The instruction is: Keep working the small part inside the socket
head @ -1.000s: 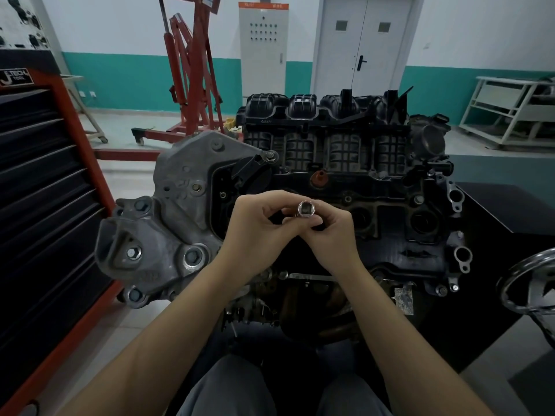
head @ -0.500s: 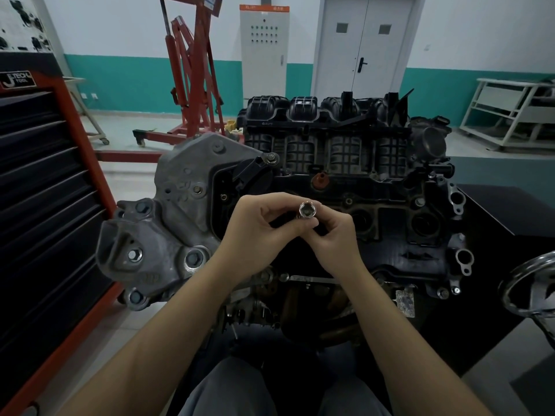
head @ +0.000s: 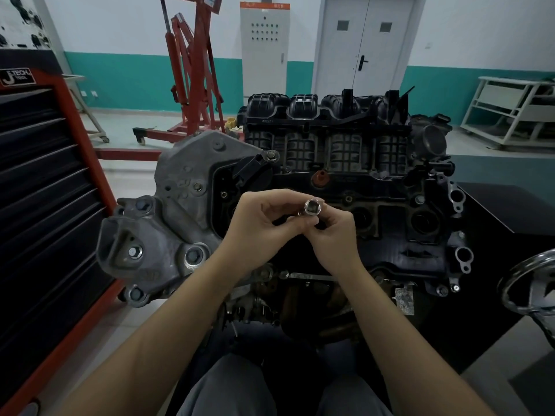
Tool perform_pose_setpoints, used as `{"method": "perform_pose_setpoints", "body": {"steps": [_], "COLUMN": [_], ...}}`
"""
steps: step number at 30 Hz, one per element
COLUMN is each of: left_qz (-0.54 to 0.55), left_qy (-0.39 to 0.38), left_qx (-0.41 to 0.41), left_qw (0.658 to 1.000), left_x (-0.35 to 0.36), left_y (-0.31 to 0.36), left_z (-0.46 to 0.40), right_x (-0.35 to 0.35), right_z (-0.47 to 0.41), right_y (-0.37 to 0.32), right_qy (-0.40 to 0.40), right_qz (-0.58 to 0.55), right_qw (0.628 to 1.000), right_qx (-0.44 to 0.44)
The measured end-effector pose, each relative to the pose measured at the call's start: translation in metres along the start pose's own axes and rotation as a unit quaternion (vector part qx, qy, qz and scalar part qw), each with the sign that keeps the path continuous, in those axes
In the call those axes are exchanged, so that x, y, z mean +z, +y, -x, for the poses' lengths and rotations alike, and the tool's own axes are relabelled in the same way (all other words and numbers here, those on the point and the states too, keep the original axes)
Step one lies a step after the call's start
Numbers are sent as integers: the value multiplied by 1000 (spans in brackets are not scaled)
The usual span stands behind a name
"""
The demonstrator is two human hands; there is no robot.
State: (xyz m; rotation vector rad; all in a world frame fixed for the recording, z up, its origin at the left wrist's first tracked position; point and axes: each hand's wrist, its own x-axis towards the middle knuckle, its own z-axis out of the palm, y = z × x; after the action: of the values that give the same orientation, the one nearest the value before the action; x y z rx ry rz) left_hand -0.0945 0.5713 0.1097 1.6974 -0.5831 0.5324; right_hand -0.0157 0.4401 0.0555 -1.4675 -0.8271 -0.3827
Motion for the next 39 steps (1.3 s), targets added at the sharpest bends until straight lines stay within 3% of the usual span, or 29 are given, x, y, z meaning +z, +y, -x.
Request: {"method": "perform_pose_setpoints", "body": {"steps": [6,12,18,25,31,37,39], "left_qz": [-25,35,-60,19,-42,-18,-48], "left_qy": [36,-22,48,-13,41,-6,15], "left_qx": [22,13,40,12,12,11,18], "left_qw": [999,999,996,1000,998,1000,999], "left_x": [1,1,7,1,8,1,2], "left_y": [-1,-1,-1,2,0,0,1], "left_z": [0,1,1,2,2,3,3], "right_x": [1,-1,1,-1,-1,-1,-1], "right_z": [0,-2,-1,0,0,1,1], "right_y": [2,0,0,-1,-2,-5,-2], "right_qy": [5,-15,-1,-7,-9,-13,0], "right_qz": [-13,-13,-27,-19,-15,-8,-15], "right_qw": [1000,1000,1000,1000,1000,1000,1000], "right_qx": [15,-14,2,-2,-7,-10,2]}}
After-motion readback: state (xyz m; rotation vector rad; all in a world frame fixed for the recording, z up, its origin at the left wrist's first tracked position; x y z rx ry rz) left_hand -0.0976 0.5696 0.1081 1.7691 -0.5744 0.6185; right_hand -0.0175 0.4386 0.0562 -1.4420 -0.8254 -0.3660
